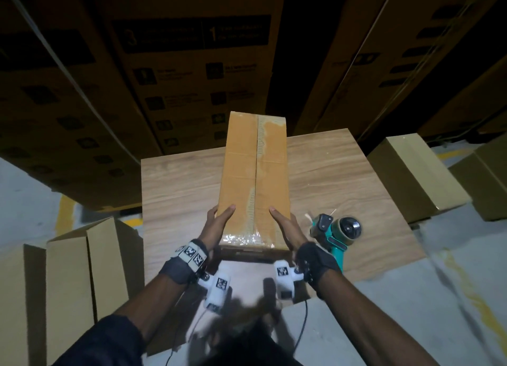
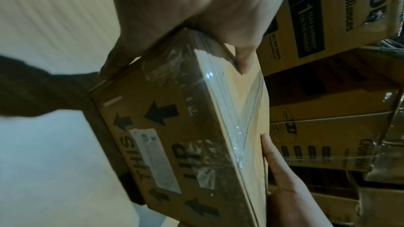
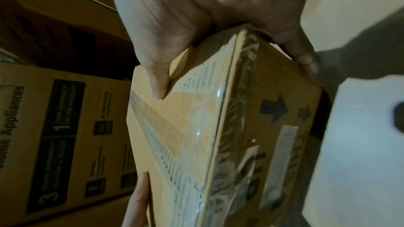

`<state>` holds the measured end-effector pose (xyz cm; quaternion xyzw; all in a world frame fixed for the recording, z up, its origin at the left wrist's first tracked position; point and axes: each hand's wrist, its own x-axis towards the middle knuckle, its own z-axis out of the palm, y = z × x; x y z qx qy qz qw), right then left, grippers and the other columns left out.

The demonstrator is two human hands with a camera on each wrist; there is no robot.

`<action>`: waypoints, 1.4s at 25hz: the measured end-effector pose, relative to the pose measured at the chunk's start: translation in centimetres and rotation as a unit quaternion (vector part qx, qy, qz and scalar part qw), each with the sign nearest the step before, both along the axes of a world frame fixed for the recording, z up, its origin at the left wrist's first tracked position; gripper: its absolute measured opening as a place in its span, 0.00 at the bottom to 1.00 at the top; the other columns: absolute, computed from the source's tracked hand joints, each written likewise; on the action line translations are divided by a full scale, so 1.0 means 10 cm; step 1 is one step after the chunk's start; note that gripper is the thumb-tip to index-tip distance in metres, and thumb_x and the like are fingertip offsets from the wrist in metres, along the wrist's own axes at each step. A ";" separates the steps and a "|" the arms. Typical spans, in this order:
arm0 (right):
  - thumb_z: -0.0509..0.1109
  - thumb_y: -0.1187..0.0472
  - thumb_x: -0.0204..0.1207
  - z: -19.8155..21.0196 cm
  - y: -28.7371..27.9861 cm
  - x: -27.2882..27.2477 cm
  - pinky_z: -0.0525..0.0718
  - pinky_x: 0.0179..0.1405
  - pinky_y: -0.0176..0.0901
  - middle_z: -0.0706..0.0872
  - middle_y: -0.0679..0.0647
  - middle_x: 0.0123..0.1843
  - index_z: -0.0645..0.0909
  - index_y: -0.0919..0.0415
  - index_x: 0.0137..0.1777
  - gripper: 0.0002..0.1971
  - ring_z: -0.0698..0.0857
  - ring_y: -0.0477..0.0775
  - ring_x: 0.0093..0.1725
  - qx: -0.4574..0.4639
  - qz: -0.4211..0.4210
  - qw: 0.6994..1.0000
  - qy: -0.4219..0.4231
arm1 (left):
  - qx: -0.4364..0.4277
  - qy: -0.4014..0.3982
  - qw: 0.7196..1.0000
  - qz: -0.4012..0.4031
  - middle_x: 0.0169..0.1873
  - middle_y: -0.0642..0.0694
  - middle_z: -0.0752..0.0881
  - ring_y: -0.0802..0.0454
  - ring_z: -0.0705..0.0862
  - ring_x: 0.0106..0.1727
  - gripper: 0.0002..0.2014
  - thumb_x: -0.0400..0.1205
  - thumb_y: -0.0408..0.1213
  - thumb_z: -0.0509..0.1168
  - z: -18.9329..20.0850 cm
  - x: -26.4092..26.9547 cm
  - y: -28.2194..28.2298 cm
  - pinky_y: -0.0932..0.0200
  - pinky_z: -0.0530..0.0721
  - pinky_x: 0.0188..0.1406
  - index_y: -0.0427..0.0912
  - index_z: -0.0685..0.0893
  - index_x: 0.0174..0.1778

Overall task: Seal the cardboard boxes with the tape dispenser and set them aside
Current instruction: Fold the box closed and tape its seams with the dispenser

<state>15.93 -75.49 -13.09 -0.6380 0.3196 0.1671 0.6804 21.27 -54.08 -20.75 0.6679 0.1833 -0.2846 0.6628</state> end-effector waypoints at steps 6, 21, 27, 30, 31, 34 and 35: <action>0.72 0.50 0.83 0.18 0.19 -0.72 0.86 0.38 0.35 0.87 0.50 0.56 0.71 0.58 0.74 0.24 0.88 0.45 0.48 0.064 0.003 0.996 0.064 | -0.029 0.079 0.996 -0.042 0.66 0.42 0.85 0.45 0.87 0.62 0.38 0.77 0.58 0.77 0.48 -0.70 0.35 0.47 0.85 0.61 0.52 0.67 0.77; 0.63 0.42 0.87 -0.03 0.07 0.42 0.66 0.77 0.47 0.72 0.49 0.81 0.68 0.59 0.85 0.32 0.70 0.55 0.81 0.000 0.009 1.000 0.020 | 0.023 0.046 0.999 -0.001 0.79 0.43 0.78 0.37 0.79 0.74 0.58 0.59 0.75 0.75 0.10 0.43 -0.18 0.37 0.74 0.76 0.46 0.72 0.83; 0.65 0.48 0.88 0.17 0.01 0.20 0.80 0.32 0.33 0.83 0.43 0.57 0.77 0.55 0.74 0.19 0.87 0.50 0.54 0.065 -0.054 0.996 0.033 | -0.016 0.034 0.999 0.028 0.67 0.44 0.88 0.40 0.86 0.65 0.39 0.71 0.64 0.76 0.74 0.22 -0.26 0.39 0.82 0.69 0.48 0.79 0.75; 0.76 0.43 0.76 0.27 -0.09 0.19 0.91 0.56 0.48 0.91 0.61 0.59 0.86 0.59 0.66 0.25 0.91 0.60 0.53 0.091 -0.086 0.992 -0.016 | -0.080 -0.008 0.997 0.020 0.53 0.45 0.93 0.42 0.91 0.56 0.18 0.83 0.51 0.71 1.21 0.14 -0.37 0.45 0.87 0.55 0.49 0.82 0.67; 0.80 0.40 0.69 0.31 -0.14 0.18 0.89 0.63 0.59 0.91 0.63 0.61 0.87 0.58 0.66 0.30 0.91 0.65 0.57 0.093 -0.099 0.990 -0.027 | -0.091 -0.023 0.995 0.019 0.53 0.45 0.94 0.42 0.92 0.56 0.20 0.83 0.50 0.71 1.31 0.11 -0.41 0.43 0.87 0.55 0.49 0.81 0.69; 0.83 0.42 0.66 0.52 -0.37 0.11 0.88 0.63 0.64 0.91 0.64 0.62 0.84 0.58 0.70 0.34 0.91 0.67 0.60 0.082 -0.123 0.986 -0.073 | -0.101 -0.058 0.993 0.024 0.54 0.43 0.93 0.43 0.94 0.51 0.25 0.82 0.49 0.73 1.58 0.00 -0.59 0.43 0.90 0.50 0.51 0.78 0.75; 0.82 0.44 0.67 0.63 -0.46 0.08 0.89 0.61 0.62 0.91 0.63 0.62 0.82 0.58 0.72 0.35 0.91 0.67 0.61 0.082 -0.124 0.985 -0.086 | -0.107 -0.059 0.992 0.030 0.54 0.43 0.93 0.44 0.94 0.49 0.25 0.82 0.49 0.73 1.67 -0.04 -0.67 0.44 0.91 0.47 0.52 0.77 0.75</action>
